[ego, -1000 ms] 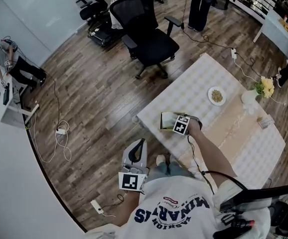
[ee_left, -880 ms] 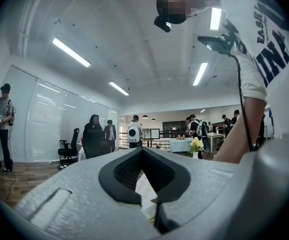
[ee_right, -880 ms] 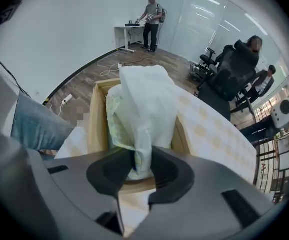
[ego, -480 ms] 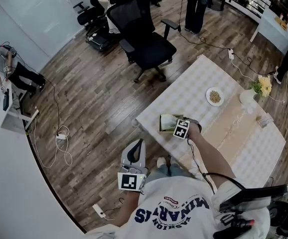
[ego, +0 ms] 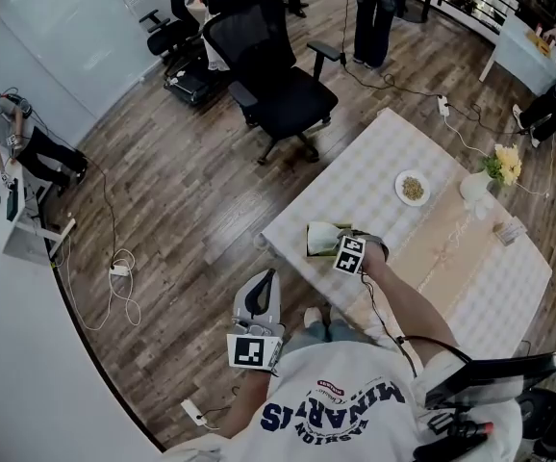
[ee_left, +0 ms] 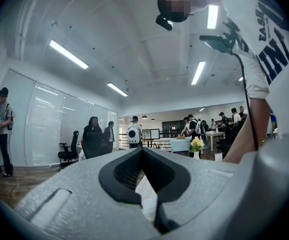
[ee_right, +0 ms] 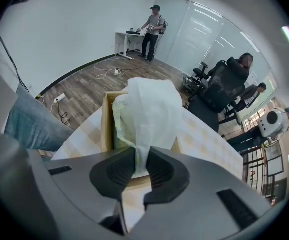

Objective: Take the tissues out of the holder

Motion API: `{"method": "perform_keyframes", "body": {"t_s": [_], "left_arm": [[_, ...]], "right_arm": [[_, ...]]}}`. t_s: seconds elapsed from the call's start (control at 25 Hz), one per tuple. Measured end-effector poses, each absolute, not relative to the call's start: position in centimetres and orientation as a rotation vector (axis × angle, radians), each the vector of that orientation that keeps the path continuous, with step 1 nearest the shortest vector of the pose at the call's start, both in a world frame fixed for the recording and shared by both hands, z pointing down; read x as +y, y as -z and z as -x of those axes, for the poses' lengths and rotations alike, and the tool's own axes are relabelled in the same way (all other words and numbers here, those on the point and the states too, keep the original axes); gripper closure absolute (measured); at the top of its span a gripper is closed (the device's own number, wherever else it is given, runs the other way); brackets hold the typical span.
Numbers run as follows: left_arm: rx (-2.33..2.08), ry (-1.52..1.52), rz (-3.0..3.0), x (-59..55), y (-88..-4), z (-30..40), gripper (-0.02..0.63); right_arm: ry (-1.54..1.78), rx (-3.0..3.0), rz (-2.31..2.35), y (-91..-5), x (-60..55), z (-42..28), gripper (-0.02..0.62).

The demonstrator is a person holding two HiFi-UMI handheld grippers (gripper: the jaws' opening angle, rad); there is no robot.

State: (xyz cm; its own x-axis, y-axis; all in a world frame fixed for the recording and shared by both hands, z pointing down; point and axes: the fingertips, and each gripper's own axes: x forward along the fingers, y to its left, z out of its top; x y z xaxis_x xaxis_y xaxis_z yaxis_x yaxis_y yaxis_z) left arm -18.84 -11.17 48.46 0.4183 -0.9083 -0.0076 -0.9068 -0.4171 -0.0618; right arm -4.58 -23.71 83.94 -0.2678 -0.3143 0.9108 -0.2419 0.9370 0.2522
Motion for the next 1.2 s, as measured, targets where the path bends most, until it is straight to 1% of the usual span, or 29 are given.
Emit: {"method": "perform_keyframes", "body": {"t_s": [0.28, 0.44, 0.72, 1.0, 1.2], "left_arm": [[1.614, 0.045, 2.618, -11.8, -48.3, 18.1, 0.603], [1.591, 0.042, 2.63, -12.2, -48.0, 17.6, 0.603], [1.541, 0.056, 2.641, -12.5, -48.2, 17.2, 0.602], [1.526, 0.052, 2.657, -13.0, -47.7, 16.8, 0.603], [1.491, 0.044, 2.661, -13.3, -47.7, 15.6, 0.603]], "right_arm": [[0.107, -1.884, -0.464, -80.9, -23.6, 4.4, 0.538], [0.131, -1.92, -0.521, -77.6, -23.4, 4.1, 0.538], [0.156, -2.004, -0.614, -68.2, -21.3, 2.2, 0.538], [0.211, -2.015, -0.568, -58.1, -18.6, -0.2, 0.537], [0.244, -2.027, -0.561, -55.2, -18.4, -0.7, 0.537]]}}
